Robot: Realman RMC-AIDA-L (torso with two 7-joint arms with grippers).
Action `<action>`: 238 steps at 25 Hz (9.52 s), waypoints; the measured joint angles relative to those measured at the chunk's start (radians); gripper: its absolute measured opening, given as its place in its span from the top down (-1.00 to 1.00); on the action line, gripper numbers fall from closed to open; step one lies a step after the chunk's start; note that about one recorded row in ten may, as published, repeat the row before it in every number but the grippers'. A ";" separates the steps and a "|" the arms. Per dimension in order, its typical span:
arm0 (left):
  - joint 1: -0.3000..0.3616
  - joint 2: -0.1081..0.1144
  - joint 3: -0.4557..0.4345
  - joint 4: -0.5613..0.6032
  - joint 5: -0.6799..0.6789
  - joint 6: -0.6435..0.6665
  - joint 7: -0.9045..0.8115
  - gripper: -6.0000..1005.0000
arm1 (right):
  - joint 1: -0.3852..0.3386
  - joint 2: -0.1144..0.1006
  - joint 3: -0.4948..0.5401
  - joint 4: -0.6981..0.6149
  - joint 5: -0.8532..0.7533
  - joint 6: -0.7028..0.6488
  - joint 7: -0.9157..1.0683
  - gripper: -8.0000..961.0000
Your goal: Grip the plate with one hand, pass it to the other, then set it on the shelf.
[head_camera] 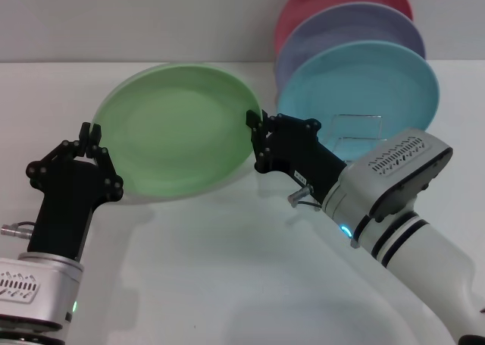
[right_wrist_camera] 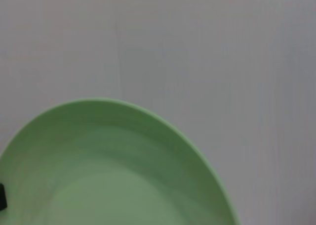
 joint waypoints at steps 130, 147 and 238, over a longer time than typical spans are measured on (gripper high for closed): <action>0.031 0.006 -0.142 0.247 0.046 0.209 -0.943 0.15 | -0.147 -0.014 -0.058 -0.801 -0.146 -0.850 -0.143 0.94; 0.031 0.006 -0.133 0.247 0.046 0.209 -0.943 0.14 | -0.172 -0.011 -0.078 -0.795 -0.146 -0.826 -0.195 0.92; -0.106 0.019 -0.270 0.574 0.039 0.200 -0.916 -0.69 | -0.368 -0.013 0.177 -0.714 0.538 -0.609 0.768 -0.23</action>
